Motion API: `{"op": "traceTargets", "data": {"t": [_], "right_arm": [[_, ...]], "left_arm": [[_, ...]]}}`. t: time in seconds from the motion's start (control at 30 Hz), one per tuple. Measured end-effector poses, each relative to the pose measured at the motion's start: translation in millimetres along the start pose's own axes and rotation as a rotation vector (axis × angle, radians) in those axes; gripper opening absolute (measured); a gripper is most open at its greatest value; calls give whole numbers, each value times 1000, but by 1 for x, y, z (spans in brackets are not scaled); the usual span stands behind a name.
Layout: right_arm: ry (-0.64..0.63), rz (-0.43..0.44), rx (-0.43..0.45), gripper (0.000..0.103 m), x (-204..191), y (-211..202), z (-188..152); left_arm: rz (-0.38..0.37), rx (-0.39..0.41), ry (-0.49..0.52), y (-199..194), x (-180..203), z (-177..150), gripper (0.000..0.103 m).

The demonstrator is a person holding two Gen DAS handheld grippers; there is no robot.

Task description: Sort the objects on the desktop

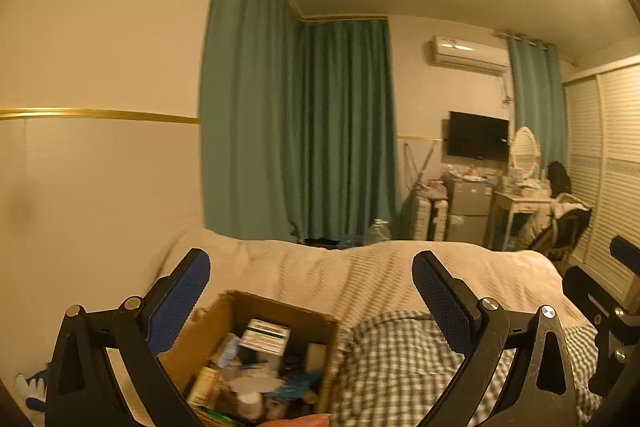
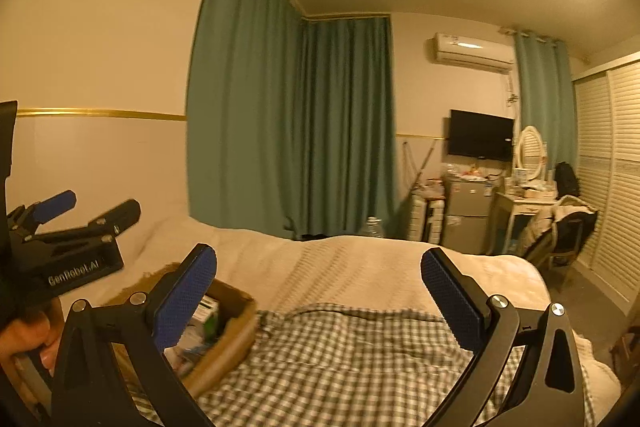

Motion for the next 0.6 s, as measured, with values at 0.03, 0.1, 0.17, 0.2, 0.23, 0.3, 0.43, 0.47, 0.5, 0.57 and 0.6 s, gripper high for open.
{"op": "traceTargets", "data": {"t": [0.03,0.1,0.17,0.2,0.23,0.3,0.43,0.47,0.5,0.57,0.6], "right_arm": [[3,-12,2,103,7,-1,-1],[13,-34,1,103,19,-2,-3],[23,-59,5,103,33,-5,-7],[27,-74,7,103,40,-6,-9],[32,-89,9,103,48,-8,-11],[49,-109,8,103,62,-11,-15],[106,-132,-11,103,90,-15,-32],[118,-140,-17,103,96,-15,-37],[129,-155,-25,103,104,-15,-43],[137,-181,-37,103,116,-14,-52],[136,-200,-43,103,122,-13,-57]], "left_arm": [[-12,2,6,1,9,-1,103],[-40,9,21,2,30,-6,103],[-63,13,33,2,47,-10,103],[-76,8,39,3,55,-13,103],[-86,3,41,3,61,-14,103],[-122,-20,29,8,74,-21,103],[-148,-39,22,16,94,-40,103],[-153,-44,27,19,99,-46,103],[-157,-53,35,21,104,-51,103],[-156,-76,61,27,113,-63,103],[-154,-88,70,30,117,-68,103]]}}
Point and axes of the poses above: each gripper's, at about its wrist camera, not at the fingertips, and y roughly the way its jaws point, x to its right, z to its top, the point moved 9 cm from there along y, roughly the way its jaws point, and after that the axes turned 12 degrees about -z, right-handed, at the moved point
